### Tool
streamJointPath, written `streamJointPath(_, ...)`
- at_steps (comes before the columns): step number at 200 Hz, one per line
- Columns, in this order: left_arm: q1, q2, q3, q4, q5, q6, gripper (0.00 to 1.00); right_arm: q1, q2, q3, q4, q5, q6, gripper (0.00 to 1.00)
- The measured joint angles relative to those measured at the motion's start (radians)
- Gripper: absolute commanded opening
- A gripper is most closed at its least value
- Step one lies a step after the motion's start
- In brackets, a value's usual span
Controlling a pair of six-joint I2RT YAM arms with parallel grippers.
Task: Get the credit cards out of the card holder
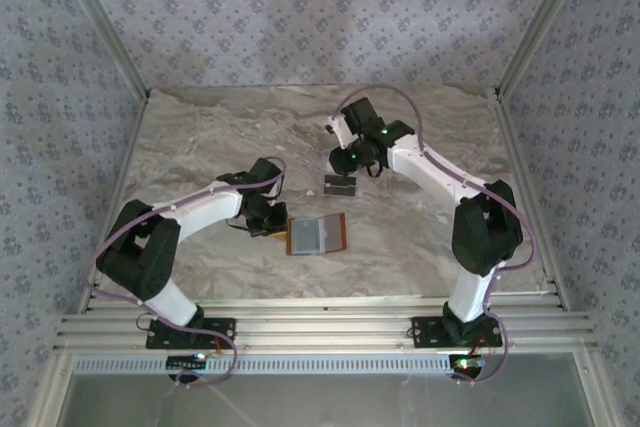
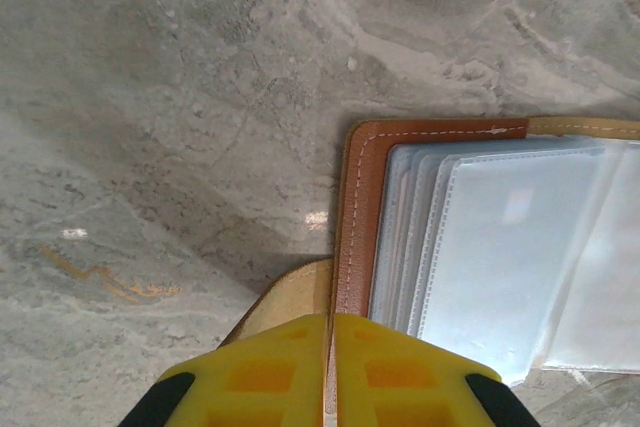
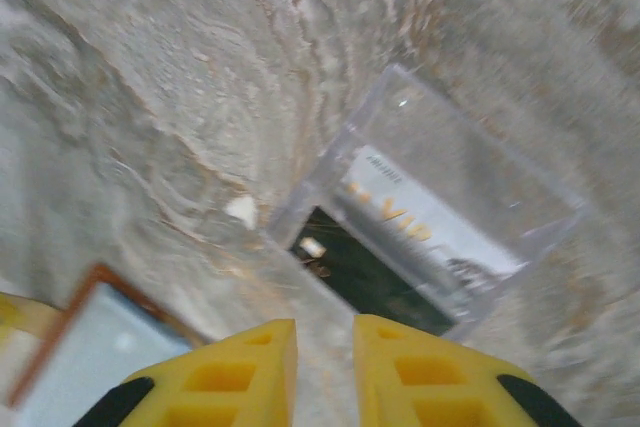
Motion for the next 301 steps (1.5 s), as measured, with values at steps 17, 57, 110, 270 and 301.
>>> streamJointPath(17,0.000,0.014,-0.005,0.004,0.000,0.001,0.10,0.013,-0.002,-0.027,0.011,-0.042,0.132,0.19)
streamJointPath(57,0.007,0.039,-0.015,0.016,0.011,0.013,0.08,0.108,0.003,-0.095,0.053,-0.135,0.346,0.19)
streamJointPath(110,0.022,0.054,-0.035,0.040,0.048,0.026,0.07,0.229,0.058,-0.122,0.119,-0.208,0.487,0.19)
streamJointPath(270,0.040,0.054,-0.051,0.061,0.082,0.038,0.07,0.290,0.174,-0.211,0.200,-0.239,0.655,0.30)
streamJointPath(301,0.040,0.054,-0.051,0.061,0.082,0.042,0.07,0.295,0.174,-0.206,0.171,-0.205,0.653,0.33)
